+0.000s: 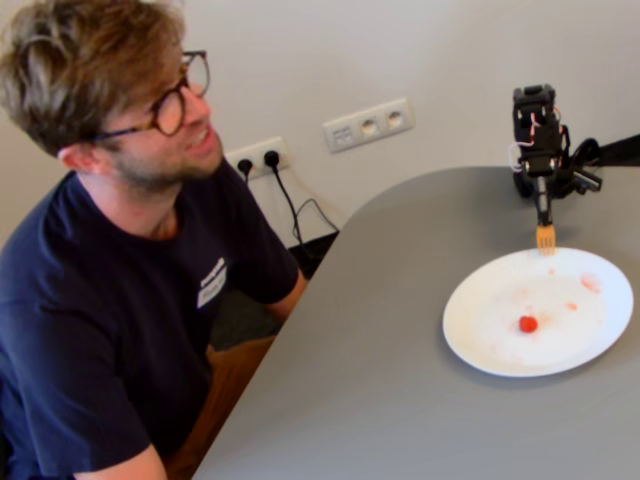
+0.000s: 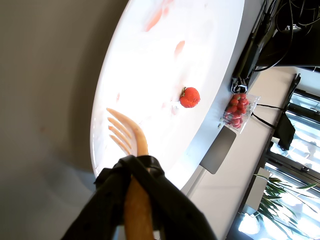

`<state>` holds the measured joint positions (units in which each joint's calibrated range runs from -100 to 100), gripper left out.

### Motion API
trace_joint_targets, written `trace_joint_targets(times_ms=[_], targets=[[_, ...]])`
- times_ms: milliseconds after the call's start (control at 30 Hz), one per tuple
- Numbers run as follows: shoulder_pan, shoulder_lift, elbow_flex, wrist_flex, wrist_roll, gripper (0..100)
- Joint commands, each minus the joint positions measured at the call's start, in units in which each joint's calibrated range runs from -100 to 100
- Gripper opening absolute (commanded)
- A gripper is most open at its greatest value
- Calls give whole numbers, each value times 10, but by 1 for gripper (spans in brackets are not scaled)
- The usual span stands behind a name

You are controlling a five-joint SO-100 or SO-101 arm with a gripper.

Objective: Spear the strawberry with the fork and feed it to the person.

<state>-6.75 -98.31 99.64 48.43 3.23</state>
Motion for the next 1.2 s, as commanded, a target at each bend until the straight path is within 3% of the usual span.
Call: trace_joint_targets(times_ms=[0,567,900,1000,1167], targets=[[-26,-7,4,-34,-44,1],[-26,-7,4,-38,-44,1],[-17,25,-291,-67,-43,1],[-8,118,-377,-106,-40,1],[9,442,-594,-182,-44,1]])
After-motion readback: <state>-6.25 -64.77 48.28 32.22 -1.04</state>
